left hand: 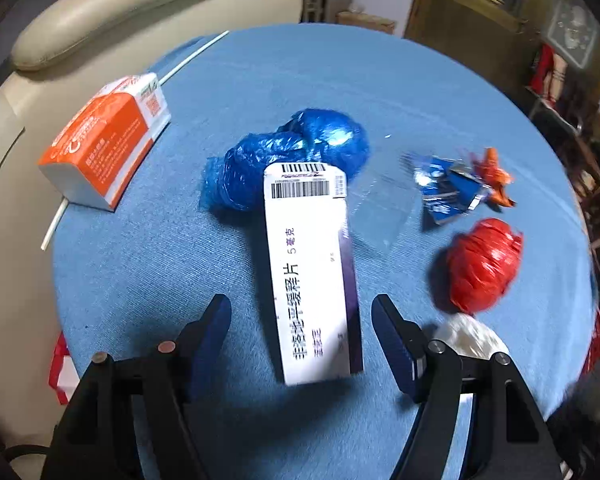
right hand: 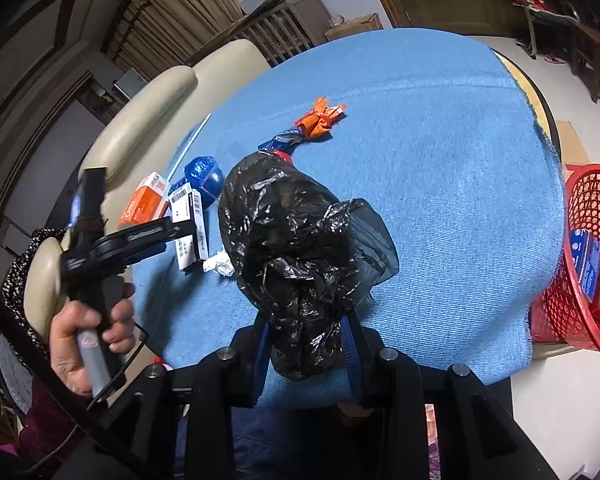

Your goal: Collect trash

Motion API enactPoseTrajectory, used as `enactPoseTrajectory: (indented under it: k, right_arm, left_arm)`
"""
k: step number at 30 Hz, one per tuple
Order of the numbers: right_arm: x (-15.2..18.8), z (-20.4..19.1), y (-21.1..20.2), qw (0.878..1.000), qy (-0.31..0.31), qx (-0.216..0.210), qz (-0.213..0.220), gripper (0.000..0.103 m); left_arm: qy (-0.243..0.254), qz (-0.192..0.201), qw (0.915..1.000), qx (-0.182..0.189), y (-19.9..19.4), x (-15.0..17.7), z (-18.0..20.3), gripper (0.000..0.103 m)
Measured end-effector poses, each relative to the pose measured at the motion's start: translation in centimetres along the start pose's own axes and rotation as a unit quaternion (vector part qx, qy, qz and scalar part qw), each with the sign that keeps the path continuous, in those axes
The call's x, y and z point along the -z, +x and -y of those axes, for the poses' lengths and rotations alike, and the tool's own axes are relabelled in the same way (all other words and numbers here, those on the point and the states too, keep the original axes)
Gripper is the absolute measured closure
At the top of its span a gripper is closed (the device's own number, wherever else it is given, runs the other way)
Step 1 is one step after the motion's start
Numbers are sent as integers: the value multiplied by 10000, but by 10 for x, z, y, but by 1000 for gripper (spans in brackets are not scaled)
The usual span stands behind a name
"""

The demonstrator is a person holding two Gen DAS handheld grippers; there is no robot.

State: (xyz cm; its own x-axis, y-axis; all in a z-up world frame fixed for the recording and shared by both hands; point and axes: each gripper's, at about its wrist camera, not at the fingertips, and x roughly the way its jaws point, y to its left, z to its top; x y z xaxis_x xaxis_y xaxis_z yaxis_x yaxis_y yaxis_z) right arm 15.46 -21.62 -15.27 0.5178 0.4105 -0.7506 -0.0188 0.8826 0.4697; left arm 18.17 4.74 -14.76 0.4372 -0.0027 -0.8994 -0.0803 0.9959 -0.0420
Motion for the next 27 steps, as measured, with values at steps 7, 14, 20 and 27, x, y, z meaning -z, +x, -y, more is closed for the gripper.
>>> enactPoseTrajectory:
  k: [7, 14, 20, 27]
  right_arm:
    - [2, 5, 1, 9999, 91, -62, -4, 69]
    - [3, 5, -3, 9999, 60, -77, 74, 69]
    - [5, 4, -10, 9998, 72, -74, 194, 69]
    - [4, 8, -21, 9992, 132, -71, 368, 69]
  left_arm:
    - [-161, -196, 9991, 327, 25, 2, -3, 56]
    - [-30, 100, 9987, 502, 6, 13, -12, 56]
    - [242, 522, 9966, 587, -34, 24, -5, 56]
    - [864, 1123, 9876, 673, -86, 33, 25, 56]
